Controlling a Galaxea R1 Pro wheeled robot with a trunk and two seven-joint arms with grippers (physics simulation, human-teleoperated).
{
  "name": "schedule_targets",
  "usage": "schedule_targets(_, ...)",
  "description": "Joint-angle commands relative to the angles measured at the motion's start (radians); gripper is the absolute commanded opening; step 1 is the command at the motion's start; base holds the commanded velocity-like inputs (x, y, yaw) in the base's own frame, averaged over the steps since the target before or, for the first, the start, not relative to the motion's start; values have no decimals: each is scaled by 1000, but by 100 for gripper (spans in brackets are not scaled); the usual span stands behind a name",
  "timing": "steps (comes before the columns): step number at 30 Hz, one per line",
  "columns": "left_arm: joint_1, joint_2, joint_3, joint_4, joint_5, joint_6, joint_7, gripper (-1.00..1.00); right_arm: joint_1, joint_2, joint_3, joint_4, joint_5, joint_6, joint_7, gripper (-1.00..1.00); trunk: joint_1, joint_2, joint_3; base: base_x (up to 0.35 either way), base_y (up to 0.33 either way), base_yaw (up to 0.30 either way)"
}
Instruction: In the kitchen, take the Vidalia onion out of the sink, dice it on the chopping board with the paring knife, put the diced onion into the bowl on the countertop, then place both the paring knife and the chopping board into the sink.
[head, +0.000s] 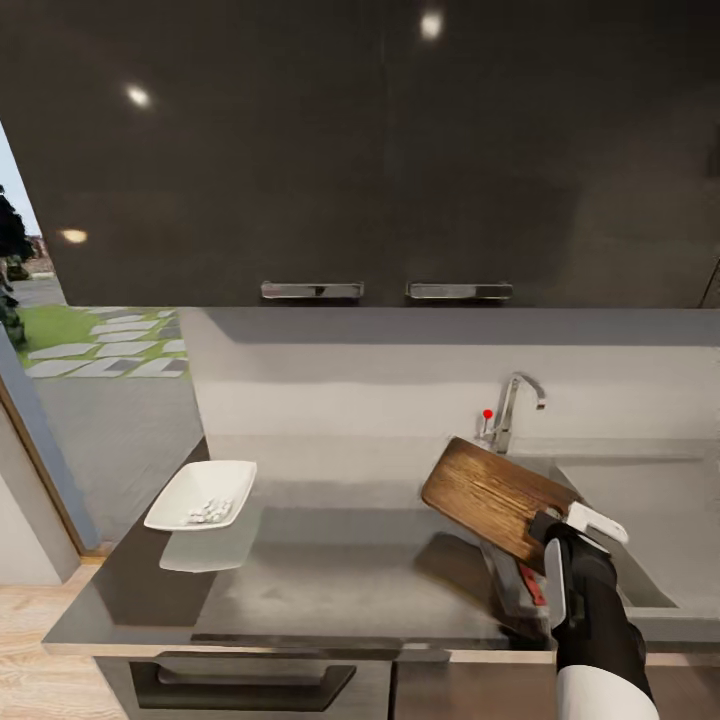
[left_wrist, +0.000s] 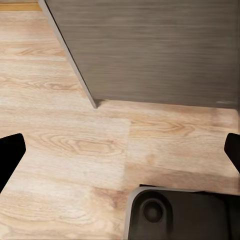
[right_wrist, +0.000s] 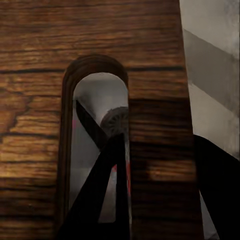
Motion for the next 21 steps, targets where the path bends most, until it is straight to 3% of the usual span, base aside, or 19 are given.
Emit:
schedule_targets(1, 0, 1, -9, -2, 10, -2, 3, 100, -1, 2, -1, -1, -11, 5, -27, -100, 0, -1, 0, 0, -24, 0)
schedule_targets(5, 0, 1, -9, -2, 10, -2, 3, 100, -1, 6, 1, -34, -81, 47, -198, -100, 0, -1, 0, 0, -6, 0)
schedule_targets(10, 0, 1, -9, -2, 10, -2, 3, 100, -1, 6, 8, -101, -278, 58, -506, -100, 0, -1, 0, 0, 0, 0)
schedule_targets(13, 0, 1, -9, -2, 10, -2, 3, 100, -1, 6, 22, -118, -370, 52, -640, -100, 0, -1, 0, 0, 0, 0)
schedule_targets(15, 0, 2, -9, -2, 10, -2, 3, 100, -1, 6, 33, -131, -401, 50, -671, -100, 0, -1, 0, 0, 0, 0)
schedule_targets(21, 0, 1, -9, -3, 10, -2, 4, 100, -1, 6, 36, -148, -414, 50, -684, -100, 0, -1, 0, 214, 0, 0)
